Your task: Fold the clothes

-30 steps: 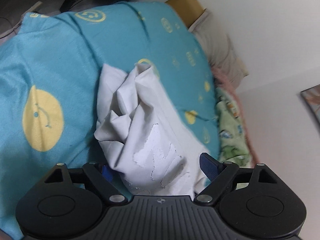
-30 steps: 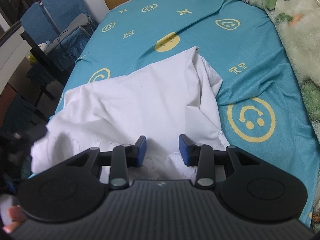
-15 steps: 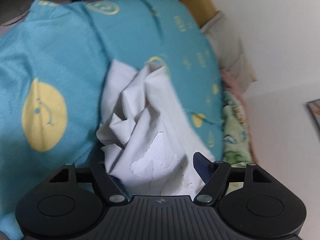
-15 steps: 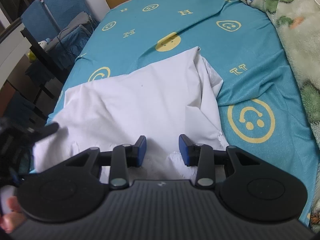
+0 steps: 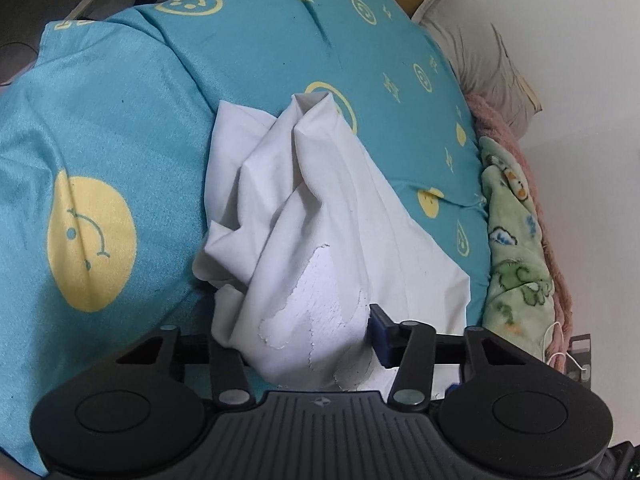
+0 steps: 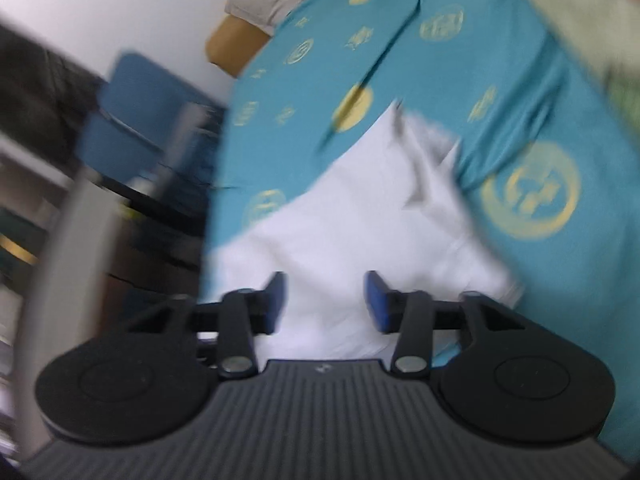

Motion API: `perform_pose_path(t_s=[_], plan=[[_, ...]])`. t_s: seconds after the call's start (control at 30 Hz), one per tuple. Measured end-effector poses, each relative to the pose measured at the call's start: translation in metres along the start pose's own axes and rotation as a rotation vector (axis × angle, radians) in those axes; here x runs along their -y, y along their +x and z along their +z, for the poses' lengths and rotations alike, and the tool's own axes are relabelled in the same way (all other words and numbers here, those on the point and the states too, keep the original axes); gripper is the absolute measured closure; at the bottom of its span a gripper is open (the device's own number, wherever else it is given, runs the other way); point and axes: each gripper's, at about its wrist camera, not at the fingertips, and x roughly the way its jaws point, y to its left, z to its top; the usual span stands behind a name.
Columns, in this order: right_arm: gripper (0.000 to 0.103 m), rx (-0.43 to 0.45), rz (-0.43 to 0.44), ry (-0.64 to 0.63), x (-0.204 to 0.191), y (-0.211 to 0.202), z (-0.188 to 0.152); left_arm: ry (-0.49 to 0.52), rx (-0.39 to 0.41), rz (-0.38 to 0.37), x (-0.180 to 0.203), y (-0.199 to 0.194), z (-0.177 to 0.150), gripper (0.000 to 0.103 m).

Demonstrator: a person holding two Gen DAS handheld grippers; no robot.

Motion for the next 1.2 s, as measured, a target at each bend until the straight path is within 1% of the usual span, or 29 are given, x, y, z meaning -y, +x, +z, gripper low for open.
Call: perform_pose_path(t_s=[0.07,0.13,0.23,0.3,0.4,0.47,0.53,0.57,0.63,0.7,0.73,0.8,0.9,0.97,1.0,1.03,1.1,1.13,1.17,1.2], plan=[[0.012,-0.040,0.096,0.087,0.005,-0.001,-0.008,0.001,0.016,-0.007,0.003,0.001,0.000,0.061],[0.009,-0.103,0.147,0.146,0.008,0.005,-0.018,-0.004,0.030,-0.018,0.008,0.005,0.002,0.063],[0.009,-0.200,0.204,0.237,0.012,0.023,-0.030,-0.023,0.045,-0.035,0.007,0.005,0.002,0.066],[0.009,-0.242,0.205,0.282,0.015,0.035,-0.037,-0.046,0.052,-0.050,0.005,0.007,0.002,0.067],[0.010,-0.259,0.191,0.353,0.022,0.048,-0.041,-0.079,0.063,-0.076,0.000,0.005,0.002,0.068],[0.010,-0.247,0.183,0.421,0.033,0.055,-0.040,-0.096,0.073,-0.095,-0.001,0.006,0.004,0.069],[0.010,-0.201,0.160,0.488,0.046,0.054,-0.038,-0.121,0.081,-0.119,-0.003,0.007,0.006,0.071],[0.010,-0.167,0.145,0.509,0.051,0.052,-0.037,-0.140,0.087,-0.132,-0.006,0.006,0.007,0.072],[0.010,-0.073,0.114,0.538,0.060,0.038,-0.034,-0.181,0.101,-0.157,-0.012,0.003,0.009,0.074],[0.010,-0.003,0.100,0.555,0.065,0.027,-0.031,-0.210,0.112,-0.174,-0.018,0.000,0.010,0.074],[0.012,0.017,0.088,0.557,0.066,0.024,-0.031,-0.214,0.111,-0.173,-0.019,0.000,0.010,0.074],[0.024,0.041,0.058,0.561,0.069,0.021,-0.032,-0.220,0.107,-0.169,-0.023,0.000,0.010,0.073],[0.026,0.019,0.033,0.553,0.070,0.027,-0.034,-0.243,0.095,-0.150,-0.029,0.003,0.011,0.070],[0.027,0.010,0.028,0.523,0.065,0.031,-0.035,-0.272,0.100,-0.145,-0.034,0.006,0.014,0.065],[0.028,0.012,0.021,0.510,0.064,0.031,-0.035,-0.277,0.104,-0.136,-0.036,0.005,0.015,0.060],[0.030,0.013,0.012,0.503,0.065,0.032,-0.035,-0.281,0.108,-0.125,-0.038,0.003,0.016,0.059],[0.038,0.016,-0.002,0.501,0.066,0.032,-0.034,-0.278,0.106,-0.120,-0.038,0.005,0.016,0.058],[0.041,0.017,-0.008,0.500,0.067,0.031,-0.033,-0.276,0.105,-0.118,-0.038,0.005,0.016,0.058],[0.048,0.017,-0.016,0.495,0.067,0.032,-0.033,-0.272,0.106,-0.117,-0.037,0.006,0.016,0.058],[0.054,0.020,-0.024,0.486,0.067,0.032,-0.033,-0.268,0.109,-0.117,-0.036,0.006,0.016,0.058]])
